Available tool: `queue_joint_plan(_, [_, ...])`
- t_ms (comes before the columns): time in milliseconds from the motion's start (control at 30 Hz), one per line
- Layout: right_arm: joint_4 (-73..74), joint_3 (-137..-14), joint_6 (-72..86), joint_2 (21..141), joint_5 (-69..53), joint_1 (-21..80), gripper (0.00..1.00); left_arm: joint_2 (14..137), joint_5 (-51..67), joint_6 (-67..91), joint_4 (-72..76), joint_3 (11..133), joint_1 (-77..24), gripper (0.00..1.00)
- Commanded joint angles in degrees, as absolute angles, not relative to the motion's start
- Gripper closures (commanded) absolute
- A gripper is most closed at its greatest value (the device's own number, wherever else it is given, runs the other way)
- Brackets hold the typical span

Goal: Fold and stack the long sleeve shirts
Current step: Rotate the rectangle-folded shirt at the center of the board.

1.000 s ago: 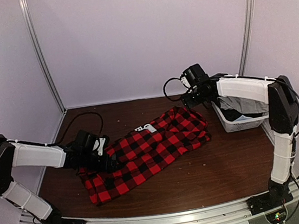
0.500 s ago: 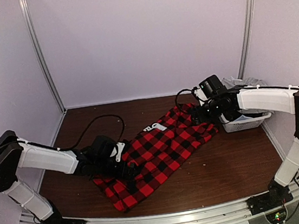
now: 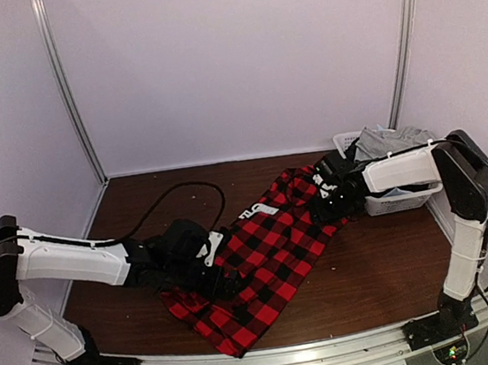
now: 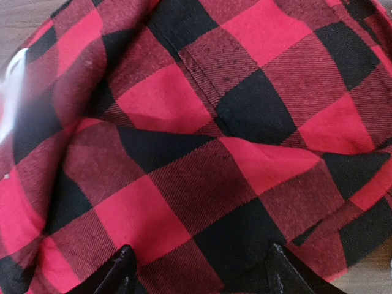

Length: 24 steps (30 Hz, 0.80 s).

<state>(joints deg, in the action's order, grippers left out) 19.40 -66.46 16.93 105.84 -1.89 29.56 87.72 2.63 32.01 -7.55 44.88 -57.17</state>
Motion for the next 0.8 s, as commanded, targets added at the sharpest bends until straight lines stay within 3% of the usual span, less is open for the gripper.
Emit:
queue_joint_plan(0, [16.6,-71.1,17.18,111.56,-2.11,29.18,0.26,83.92,-5.69,29.69,-7.95,47.49,-56.97,0.02])
queue_joint_plan(333, [16.79,-80.77,12.9,122.28,-0.29,28.96,0.27,84.05,-9.04,28.71,-8.78,48.98,-54.59,0.02])
queue_joint_plan(600, [22.25,-104.85,6.02,136.33,9.1,28.22,0.27,87.27,-2.07,27.42,-7.95,47.34,-52.34,0.03])
queue_joint_plan(767, [24.6,-112.93,4.69,136.77,10.29,28.21,0.26,90.53,3.31,27.34,-6.08,45.98,-52.38,0.02])
